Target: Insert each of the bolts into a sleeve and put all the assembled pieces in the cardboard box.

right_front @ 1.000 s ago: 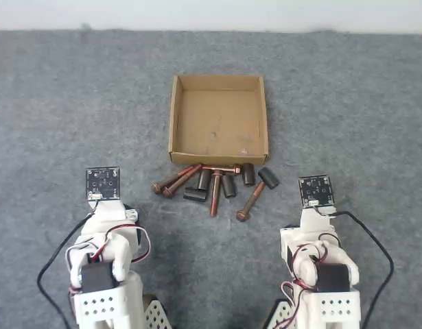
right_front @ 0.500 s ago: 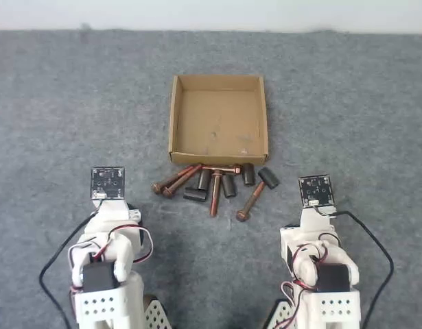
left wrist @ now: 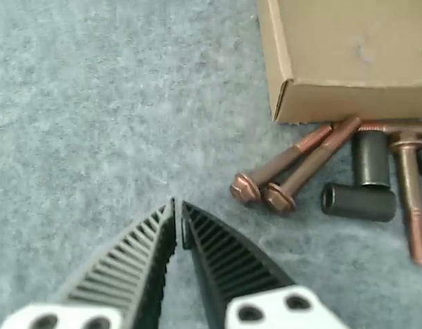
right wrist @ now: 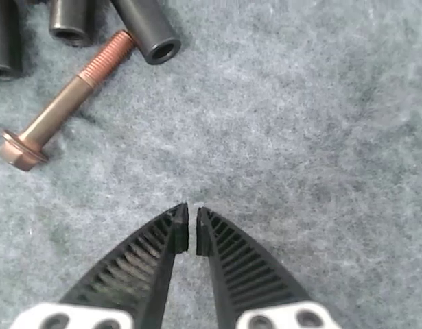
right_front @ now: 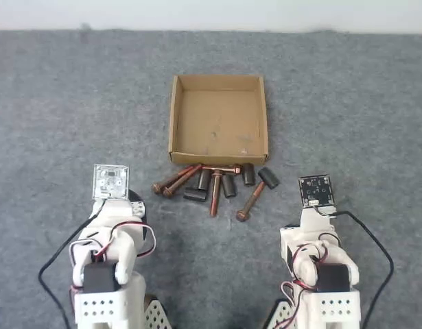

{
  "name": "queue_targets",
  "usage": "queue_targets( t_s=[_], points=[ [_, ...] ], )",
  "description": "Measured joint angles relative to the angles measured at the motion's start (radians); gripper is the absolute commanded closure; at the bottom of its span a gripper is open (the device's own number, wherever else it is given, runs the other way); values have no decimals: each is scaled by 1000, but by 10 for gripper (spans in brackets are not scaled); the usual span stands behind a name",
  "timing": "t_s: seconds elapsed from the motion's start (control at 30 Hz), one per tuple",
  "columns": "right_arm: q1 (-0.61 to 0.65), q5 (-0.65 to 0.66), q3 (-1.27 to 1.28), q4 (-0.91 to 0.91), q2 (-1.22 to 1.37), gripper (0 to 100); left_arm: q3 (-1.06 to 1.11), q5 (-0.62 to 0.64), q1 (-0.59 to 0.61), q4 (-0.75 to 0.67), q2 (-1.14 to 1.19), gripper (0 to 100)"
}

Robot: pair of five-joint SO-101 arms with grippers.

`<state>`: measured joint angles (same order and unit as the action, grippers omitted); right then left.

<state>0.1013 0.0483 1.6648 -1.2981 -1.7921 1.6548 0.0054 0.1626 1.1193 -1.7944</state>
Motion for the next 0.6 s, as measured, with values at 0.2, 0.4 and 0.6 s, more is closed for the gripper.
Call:
queue_targets(
  t_s=[0.2,0.4,0.6],
  points=[
    [0,0,0,0,0,991,0,0,-14,-28,0,988],
    [0,0,0,0,0,991,-11,0,-34,-167,0,988],
    [0,0,0,-2,0,991,-157,0,-35,-121,0,987]
  ],
)
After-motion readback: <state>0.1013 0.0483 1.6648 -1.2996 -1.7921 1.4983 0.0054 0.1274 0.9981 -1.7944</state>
